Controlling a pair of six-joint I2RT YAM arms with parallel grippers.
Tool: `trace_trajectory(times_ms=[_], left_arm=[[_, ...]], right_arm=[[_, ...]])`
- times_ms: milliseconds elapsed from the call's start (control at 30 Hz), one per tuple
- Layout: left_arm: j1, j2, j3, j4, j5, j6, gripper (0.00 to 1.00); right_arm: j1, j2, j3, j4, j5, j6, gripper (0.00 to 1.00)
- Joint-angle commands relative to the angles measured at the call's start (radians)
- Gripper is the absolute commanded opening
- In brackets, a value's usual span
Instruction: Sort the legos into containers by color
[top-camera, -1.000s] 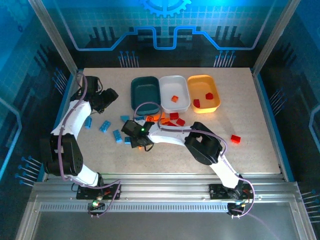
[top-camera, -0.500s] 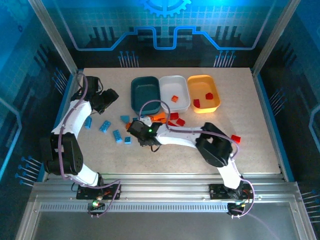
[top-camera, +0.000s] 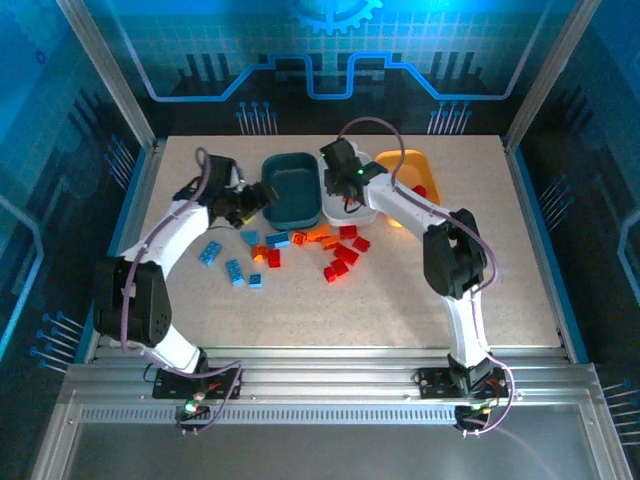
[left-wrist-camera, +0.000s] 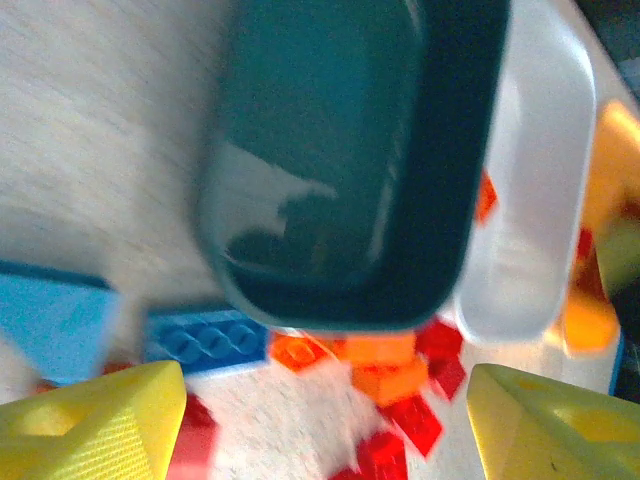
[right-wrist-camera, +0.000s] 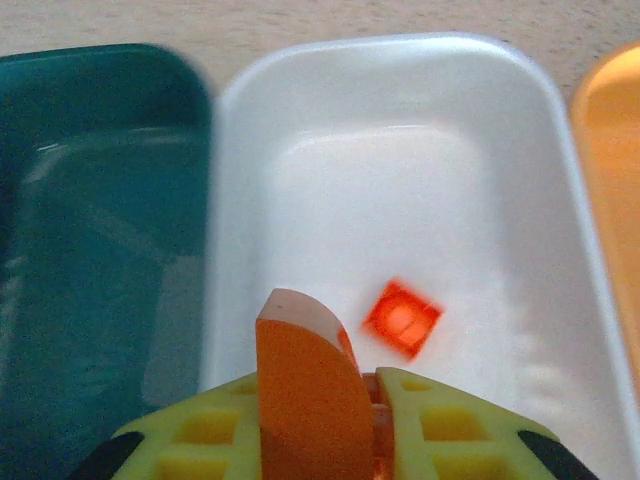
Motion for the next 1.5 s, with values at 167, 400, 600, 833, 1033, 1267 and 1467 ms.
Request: trace_trajectory(times_ms=[167,400,600,833,1033,1267,1467], left_arm=[[-0.052,0.025,0.031,-0.019,0.046,0.019,0.76],[-0.052,0.038,0.029,-0.016,0.049,0.017,0.76],[-0.052,0.048,0.026,-0.014,0.06,0.009,0.76],[-0.052,0.05,0.031,-0.02,0.06,0.016,0.77],[-0.052,0.043,0.044,-0.035,0.044,0.038,0.78],[-0.052,-0.004,0.059,-0.086,-0.055,0.088,0.8],[-0.05,-0.096,-0.02,-0.148,-0.218,0.027,0.8]], right_arm=[[-0.074,0.115,0.142,-0.173,-0.123,-0.037,0.21],[-0.081,0.134,0.153,-0.185,-0.133,-0.043,0.21],[-0.089,0.126,0.132,-0.192,-0.141,-0.04,0.21],[-0.104,0.097,0.069,-0.197,-0.17,-0.03,0.3],[-0.101,0.059,0.079,-0.209,-0.194,-0.053,0.53],[-0.101,-0.11,0.028,-0.218,-0.162,-0.067,0.54],[-0.096,-0.368,-0.253,-0.121,-0.161,-0.031,0.55]])
